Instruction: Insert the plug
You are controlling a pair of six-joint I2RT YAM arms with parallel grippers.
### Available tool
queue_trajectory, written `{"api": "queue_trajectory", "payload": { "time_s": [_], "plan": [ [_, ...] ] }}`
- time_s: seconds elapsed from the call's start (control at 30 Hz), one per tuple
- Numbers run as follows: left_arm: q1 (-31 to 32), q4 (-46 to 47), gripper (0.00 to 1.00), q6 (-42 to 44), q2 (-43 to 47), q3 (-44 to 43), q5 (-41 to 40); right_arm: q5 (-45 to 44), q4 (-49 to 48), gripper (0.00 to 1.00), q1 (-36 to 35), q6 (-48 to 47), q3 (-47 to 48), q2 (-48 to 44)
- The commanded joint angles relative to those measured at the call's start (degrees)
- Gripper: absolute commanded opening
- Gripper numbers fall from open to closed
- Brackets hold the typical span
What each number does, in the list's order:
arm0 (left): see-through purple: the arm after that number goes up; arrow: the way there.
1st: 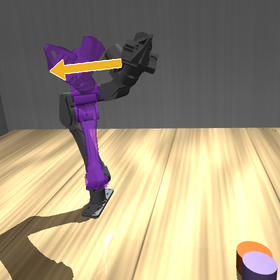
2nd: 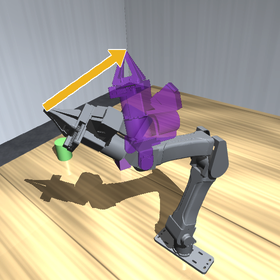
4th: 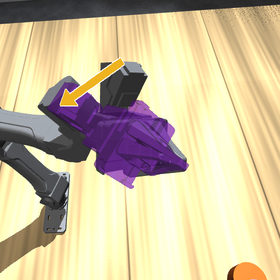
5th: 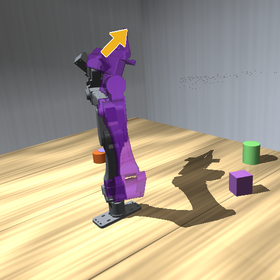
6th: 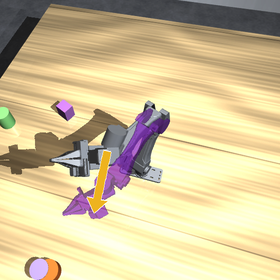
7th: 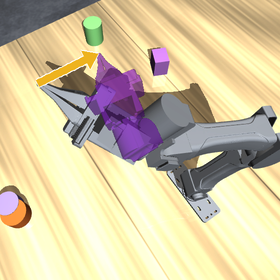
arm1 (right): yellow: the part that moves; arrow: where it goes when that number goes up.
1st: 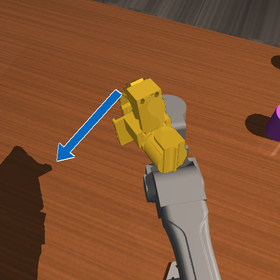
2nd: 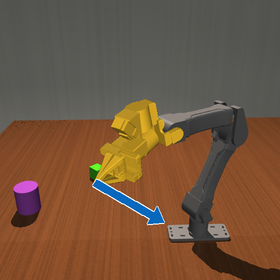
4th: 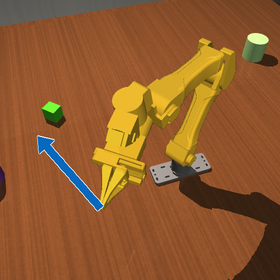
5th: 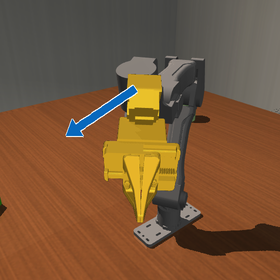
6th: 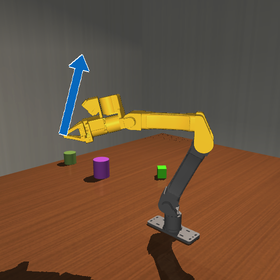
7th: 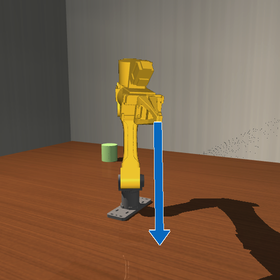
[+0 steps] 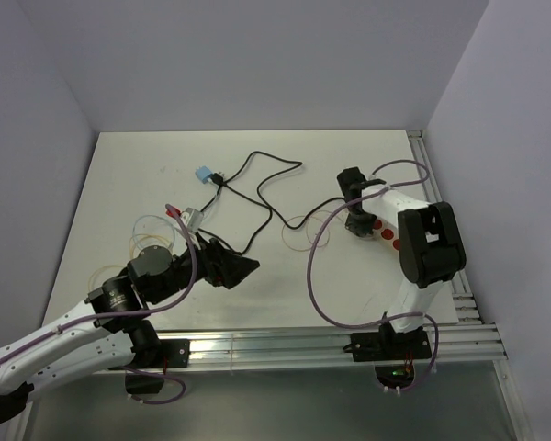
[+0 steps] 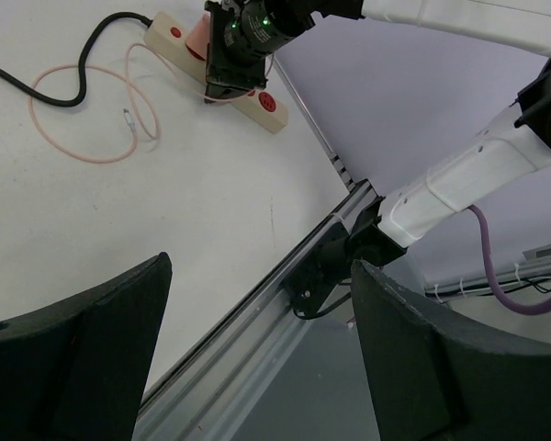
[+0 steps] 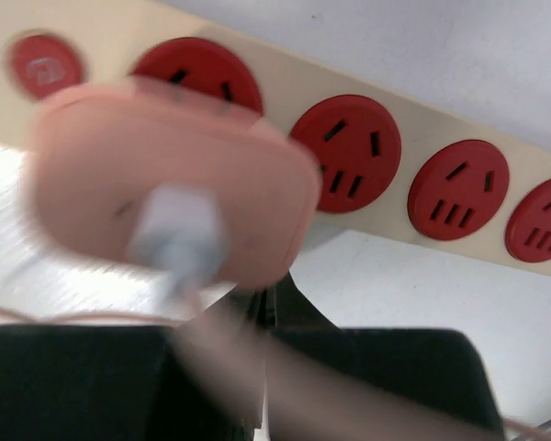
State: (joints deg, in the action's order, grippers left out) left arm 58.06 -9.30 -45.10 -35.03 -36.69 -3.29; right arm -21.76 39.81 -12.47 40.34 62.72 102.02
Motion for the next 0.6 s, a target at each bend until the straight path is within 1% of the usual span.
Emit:
{"api": "queue_trajectory", "payload": {
  "time_s": [0.0, 0.07, 0.17, 0.2, 0.27, 0.3, 0.37, 0.4, 0.47, 0.5, 0.57],
  "plan": [
    [-0.2, 2.4, 0.84, -0.9, -0.2, -2.1, 0.4, -4.4, -3.3, 0.00, -3.2, -3.9, 1.4, -6.0],
    [-0.2, 1.6, 0.84, -0.4, -0.7, -2.9, -0.2, -6.5, -4.5, 0.01, -4.8, -5.1, 2.8, -9.5],
    [-0.2, 0.7, 0.84, 0.0, -1.2, -3.7, -1.1, -5.1, -4.7, 0.08, -8.0, -5.2, 6.6, -13.2],
    [-0.2, 0.7, 0.84, 0.1, -1.2, -3.8, -1.5, -4.5, -4.7, 0.14, -8.6, -5.2, 8.7, -13.8],
    [-0.2, 0.9, 0.84, -0.1, -0.8, -3.7, -1.9, -3.5, -3.3, 0.21, -9.2, -4.7, 11.2, -14.0],
    [-0.2, 0.9, 0.84, -0.2, -0.7, -3.7, -2.2, -3.5, -2.4, 0.30, -9.2, -4.8, 14.0, -13.6],
    [-0.2, 0.6, 0.84, -0.7, -0.3, -3.7, -2.5, -3.5, -0.4, 0.39, -9.2, -6.1, 16.4, -12.5],
    [-0.2, 0.3, 0.84, -0.8, 0.1, -3.7, -2.7, -3.4, 0.1, 0.47, -9.2, -6.9, 18.0, -12.4],
    [-0.2, 0.0, 0.84, -1.0, 0.6, -3.7, -2.9, -3.3, 0.8, 0.60, -9.2, -11.1, 19.8, -12.1],
    [-0.2, -0.5, 0.84, -1.0, 0.8, -3.6, -3.2, -2.2, 1.6, 0.72, -9.1, -16.2, 22.0, -11.8],
    [-0.2, -0.9, 0.84, -0.5, 1.1, -3.7, -3.5, -0.1, 3.3, 0.82, -7.8, -22.3, 24.9, -10.5]
  ]
}}
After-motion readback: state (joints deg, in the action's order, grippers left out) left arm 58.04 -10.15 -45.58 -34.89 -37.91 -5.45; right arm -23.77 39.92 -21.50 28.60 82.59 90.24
